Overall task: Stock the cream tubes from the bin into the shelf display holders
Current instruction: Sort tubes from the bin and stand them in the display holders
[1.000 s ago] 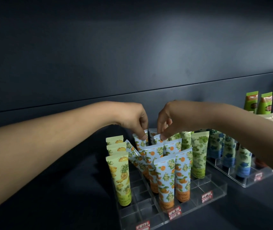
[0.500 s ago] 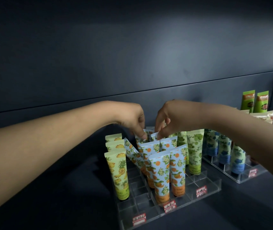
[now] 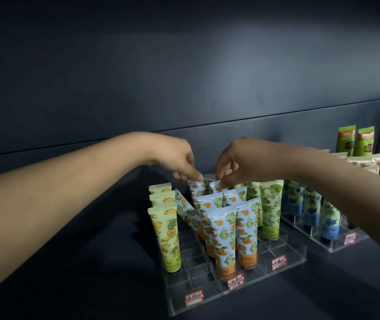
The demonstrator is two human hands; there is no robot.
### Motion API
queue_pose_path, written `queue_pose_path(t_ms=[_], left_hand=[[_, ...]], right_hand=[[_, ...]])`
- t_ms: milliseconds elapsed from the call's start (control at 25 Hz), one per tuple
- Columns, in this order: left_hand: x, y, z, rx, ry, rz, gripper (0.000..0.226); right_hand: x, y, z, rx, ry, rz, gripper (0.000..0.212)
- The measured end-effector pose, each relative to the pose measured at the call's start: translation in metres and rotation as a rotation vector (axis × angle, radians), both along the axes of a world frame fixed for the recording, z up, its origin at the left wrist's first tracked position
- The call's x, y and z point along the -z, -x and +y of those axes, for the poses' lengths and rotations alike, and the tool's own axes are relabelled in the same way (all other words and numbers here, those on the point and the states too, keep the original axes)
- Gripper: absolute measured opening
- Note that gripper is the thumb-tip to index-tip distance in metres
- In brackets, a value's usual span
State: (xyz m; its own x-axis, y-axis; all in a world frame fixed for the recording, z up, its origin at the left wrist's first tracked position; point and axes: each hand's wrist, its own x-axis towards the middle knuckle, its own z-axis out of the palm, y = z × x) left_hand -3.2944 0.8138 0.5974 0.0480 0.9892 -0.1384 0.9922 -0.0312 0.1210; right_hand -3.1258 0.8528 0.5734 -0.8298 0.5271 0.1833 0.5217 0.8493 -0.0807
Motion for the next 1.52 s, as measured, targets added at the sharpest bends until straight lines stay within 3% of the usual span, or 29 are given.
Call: queue_pose_path(t_ms=[360, 680, 800, 1040, 1160, 1520], left_hand=[[0.001, 0.009, -0.002, -0.046, 0.046, -0.042, 0.024], [0.005, 0.006, 0.0, -0.102, 0.211, 0.114, 0.021], [0.01, 0.009, 0.002, -0.073, 0.237, 0.177, 0.009], [0.012, 0.011, 0.001, -0.037, 0.137, 0.149, 0.012], [0.01, 0.009, -0.002, -0.011, 0.085, 0.134, 0.005], [0.003, 0.004, -0.009, 0.061, -0.013, 0.019, 0.01]], right_hand=[[-0.002, 0.004, -0.001, 0.016, -0.055, 0.079, 0.018], [-0.011, 0.004, -0.001, 0.02, -0.064, 0.154, 0.018], [-0.008, 0.004, 0.0, 0.016, -0.042, 0.162, 0.016], [-0.002, 0.004, 0.001, -0.028, 0.088, 0.114, 0.006], [0.001, 0.004, 0.001, -0.011, 0.079, 0.092, 0.003], [0.004, 0.004, 0.0, 0.007, 0.019, 0.063, 0.005]])
